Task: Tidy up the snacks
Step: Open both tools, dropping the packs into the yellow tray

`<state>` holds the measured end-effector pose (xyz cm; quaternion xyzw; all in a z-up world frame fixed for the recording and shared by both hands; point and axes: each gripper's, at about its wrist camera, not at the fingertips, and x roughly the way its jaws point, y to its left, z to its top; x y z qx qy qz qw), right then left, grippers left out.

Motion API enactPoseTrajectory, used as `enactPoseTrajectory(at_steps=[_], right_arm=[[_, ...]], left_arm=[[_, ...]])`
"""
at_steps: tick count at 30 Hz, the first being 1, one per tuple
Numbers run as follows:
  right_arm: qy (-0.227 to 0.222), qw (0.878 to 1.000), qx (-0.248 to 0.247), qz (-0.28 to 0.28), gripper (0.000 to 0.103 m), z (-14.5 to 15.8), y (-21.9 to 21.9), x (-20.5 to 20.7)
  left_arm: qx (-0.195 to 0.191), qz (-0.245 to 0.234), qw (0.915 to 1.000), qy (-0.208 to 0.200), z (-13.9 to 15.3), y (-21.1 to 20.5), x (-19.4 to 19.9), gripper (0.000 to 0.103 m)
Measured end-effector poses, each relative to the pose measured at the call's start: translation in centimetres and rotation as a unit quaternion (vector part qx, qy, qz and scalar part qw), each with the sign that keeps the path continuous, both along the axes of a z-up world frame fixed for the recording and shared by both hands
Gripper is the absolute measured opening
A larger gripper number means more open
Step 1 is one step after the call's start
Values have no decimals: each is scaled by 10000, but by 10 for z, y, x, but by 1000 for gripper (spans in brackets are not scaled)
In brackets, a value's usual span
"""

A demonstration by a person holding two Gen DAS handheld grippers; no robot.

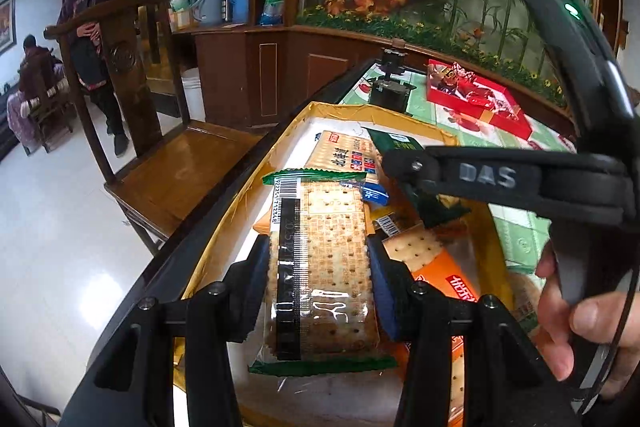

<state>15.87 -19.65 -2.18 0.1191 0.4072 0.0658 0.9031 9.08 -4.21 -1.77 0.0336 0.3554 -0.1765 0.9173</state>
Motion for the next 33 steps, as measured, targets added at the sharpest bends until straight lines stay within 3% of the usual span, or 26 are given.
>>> enactPoseTrajectory(at_steps=[15, 21, 33], right_arm=[[93, 9999, -78, -3, 50, -10, 2, 12], [-5, 10000, 72, 47, 56, -3, 3, 6], [-368, 9987, 353, -10, 56, 20, -13, -32]], left_arm=[[209, 22, 9994, -290, -2, -11, -8, 47], [111, 33, 9994, -315, 3, -9, -9, 65], [4, -3, 9986, -531, 21, -12, -24, 65]])
